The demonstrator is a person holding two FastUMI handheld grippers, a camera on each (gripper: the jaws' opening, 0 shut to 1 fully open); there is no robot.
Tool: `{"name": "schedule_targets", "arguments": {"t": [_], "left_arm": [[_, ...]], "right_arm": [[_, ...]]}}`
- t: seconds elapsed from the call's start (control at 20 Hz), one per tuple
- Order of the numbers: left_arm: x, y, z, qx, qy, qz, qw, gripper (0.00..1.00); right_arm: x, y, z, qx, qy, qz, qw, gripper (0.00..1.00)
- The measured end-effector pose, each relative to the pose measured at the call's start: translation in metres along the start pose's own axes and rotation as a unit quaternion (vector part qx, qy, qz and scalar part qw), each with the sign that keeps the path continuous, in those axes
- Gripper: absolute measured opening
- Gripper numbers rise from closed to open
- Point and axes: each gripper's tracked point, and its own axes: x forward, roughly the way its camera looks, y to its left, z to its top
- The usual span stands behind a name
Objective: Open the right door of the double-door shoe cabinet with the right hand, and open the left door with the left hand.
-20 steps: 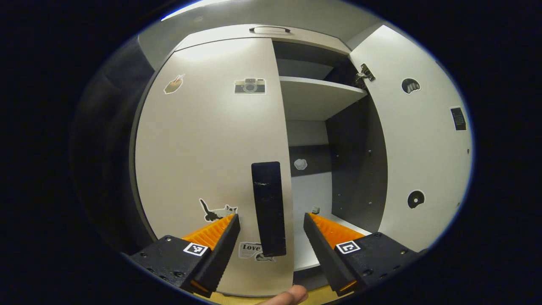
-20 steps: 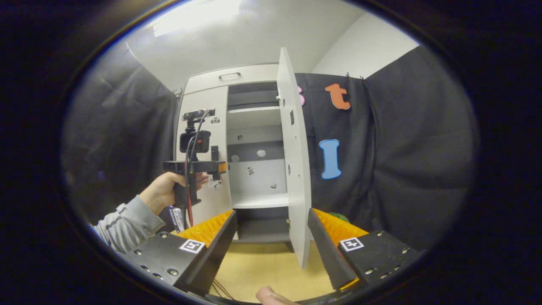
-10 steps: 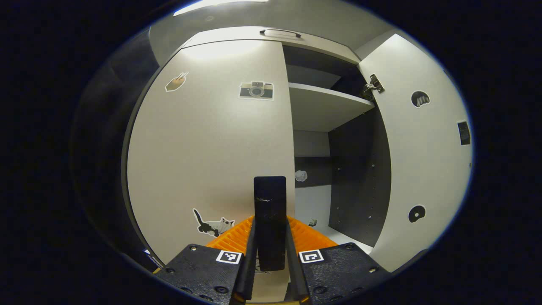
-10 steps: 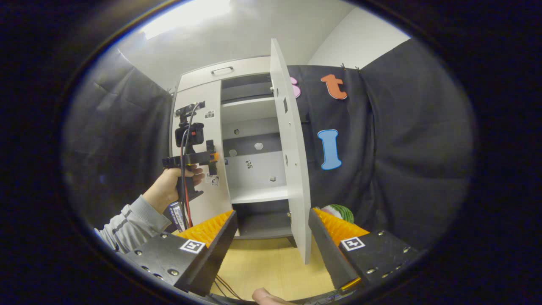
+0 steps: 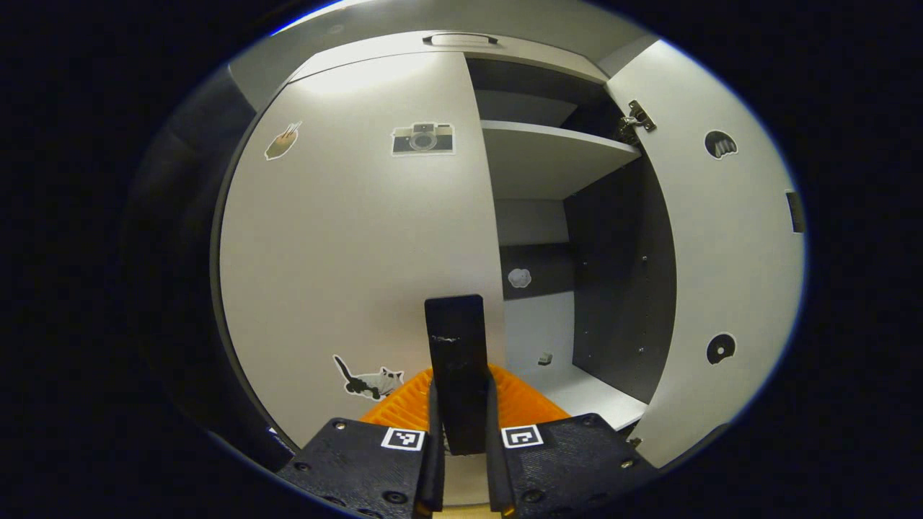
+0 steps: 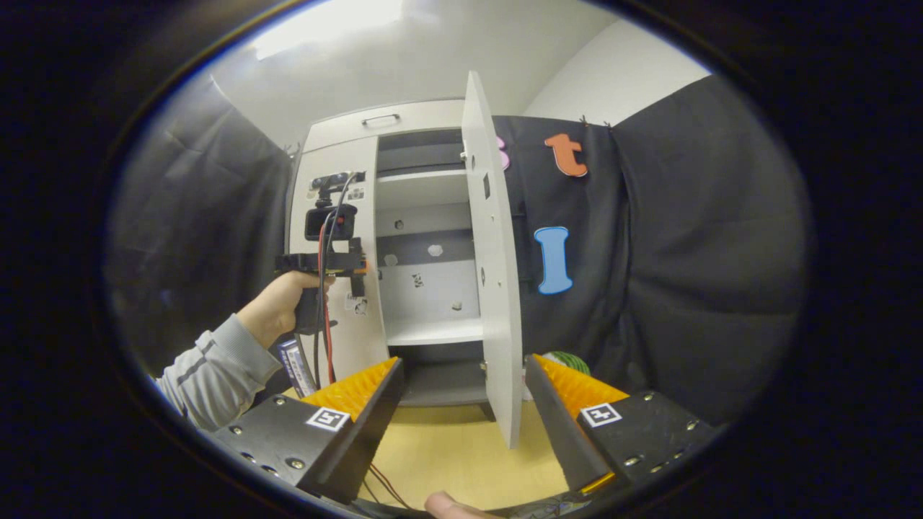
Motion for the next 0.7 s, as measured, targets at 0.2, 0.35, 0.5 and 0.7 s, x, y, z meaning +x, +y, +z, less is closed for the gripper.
{"name": "schedule_targets", "arguments": {"t": [0.2,0.35,0.5,0.7], "left_arm": [[-0.023,0.002,-0.001,-0.017,0.004,-0.003,1.0,0.24],[-0.042,0.006,0.0,-0.021,0.008,-0.013,1.0,0.24],[-0.059,0.01,-0.002,-0.023,0.014,-0.019,0.999,0.24],[-0.083,0.017,-0.001,-0.022,0.017,-0.02,0.999,0.24]], "right_arm": [[-0.01,-0.009,0.009,0.004,-0.009,-0.016,1.0,1.0],[-0.02,-0.008,0.016,0.002,-0.015,-0.023,1.0,1.0],[-0.031,-0.01,0.024,-0.002,-0.024,-0.032,0.999,1.0],[-0.046,-0.015,0.031,-0.012,-0.035,-0.041,0.998,1.0]]}}
